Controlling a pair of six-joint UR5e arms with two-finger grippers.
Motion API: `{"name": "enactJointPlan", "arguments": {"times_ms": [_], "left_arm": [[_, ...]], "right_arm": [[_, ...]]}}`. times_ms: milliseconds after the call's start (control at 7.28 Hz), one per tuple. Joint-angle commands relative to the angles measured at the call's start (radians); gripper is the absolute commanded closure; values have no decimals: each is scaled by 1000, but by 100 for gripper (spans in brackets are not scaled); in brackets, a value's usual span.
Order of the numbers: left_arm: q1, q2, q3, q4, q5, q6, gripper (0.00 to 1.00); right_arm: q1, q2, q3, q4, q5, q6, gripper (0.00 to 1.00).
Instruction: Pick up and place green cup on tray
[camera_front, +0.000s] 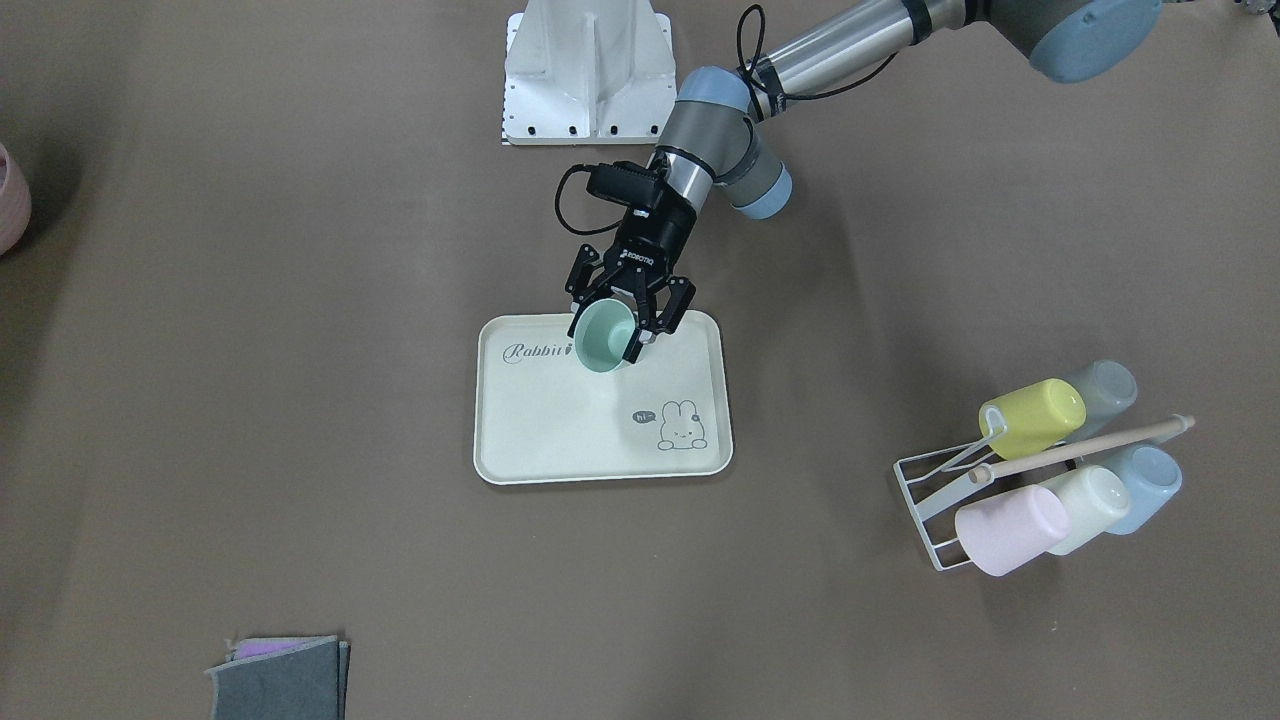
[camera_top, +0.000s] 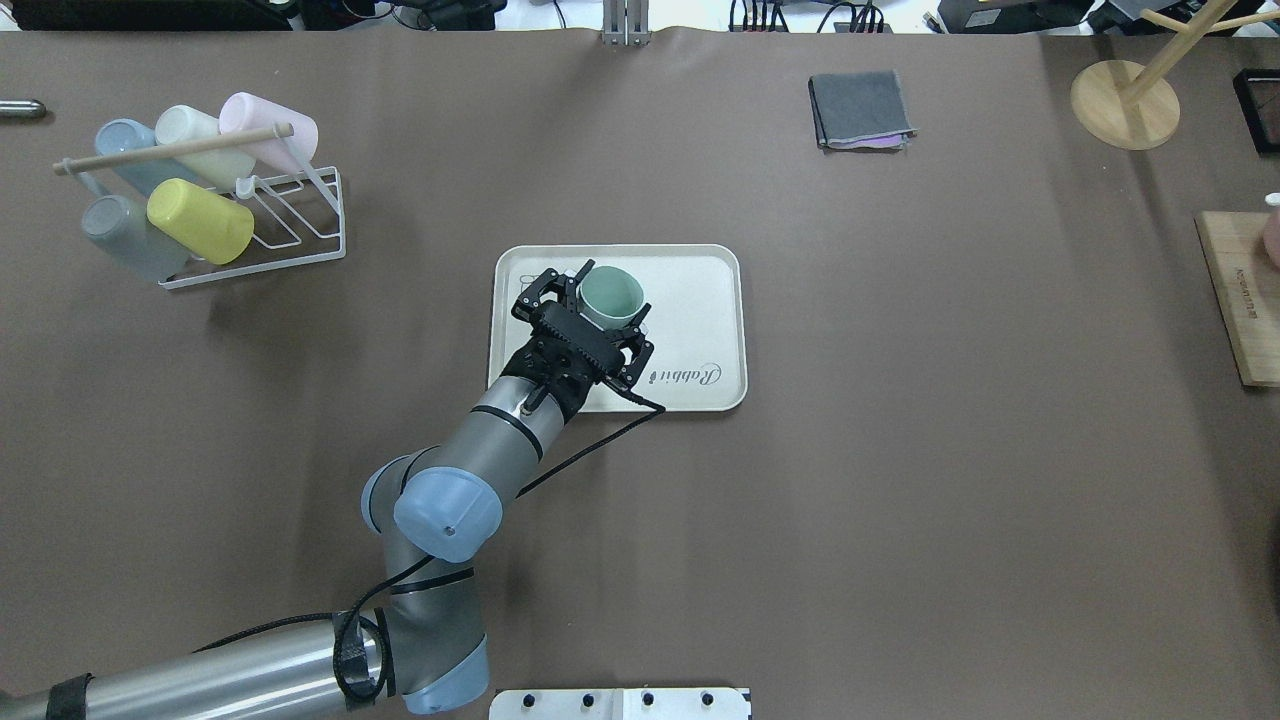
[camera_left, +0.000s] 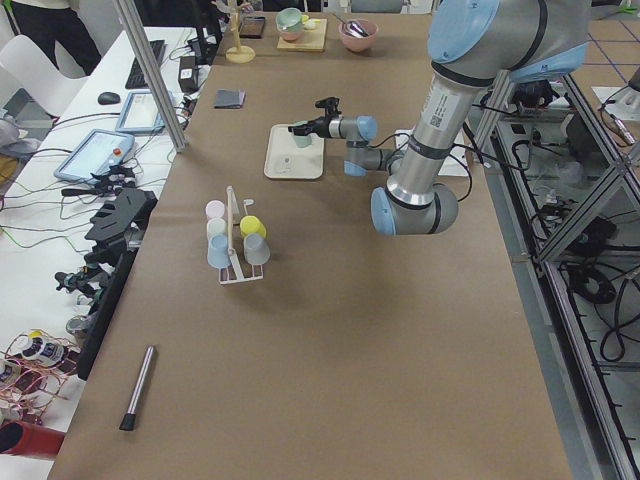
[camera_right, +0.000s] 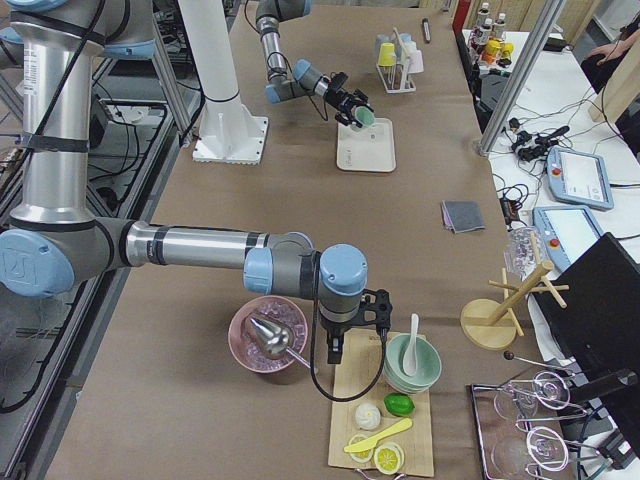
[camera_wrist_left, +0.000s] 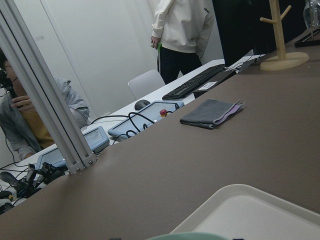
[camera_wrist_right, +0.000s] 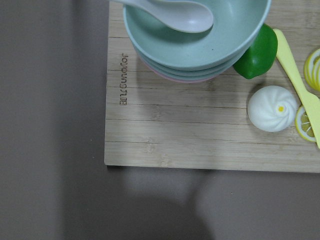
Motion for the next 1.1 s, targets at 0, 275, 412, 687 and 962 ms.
{"name": "enactJointPlan", "arguments": {"times_ms": [0,275,412,687,962], "left_arm": [[6,-63,96,2,17,-75,23],[8,-67,117,0,17,-82,23],[9,-69,117,2,17,-82,23],[8,-89,138,15,21,-80,23],[0,-106,138,75,65,-80,22]], "right_arm": [[6,0,2,0,-1,0,0],[9,0,2,0,-1,0,0],[10,0,2,0,0,0,0],[13,0,6,0,-1,0,0],[13,0,7,0,-1,0,0]]}}
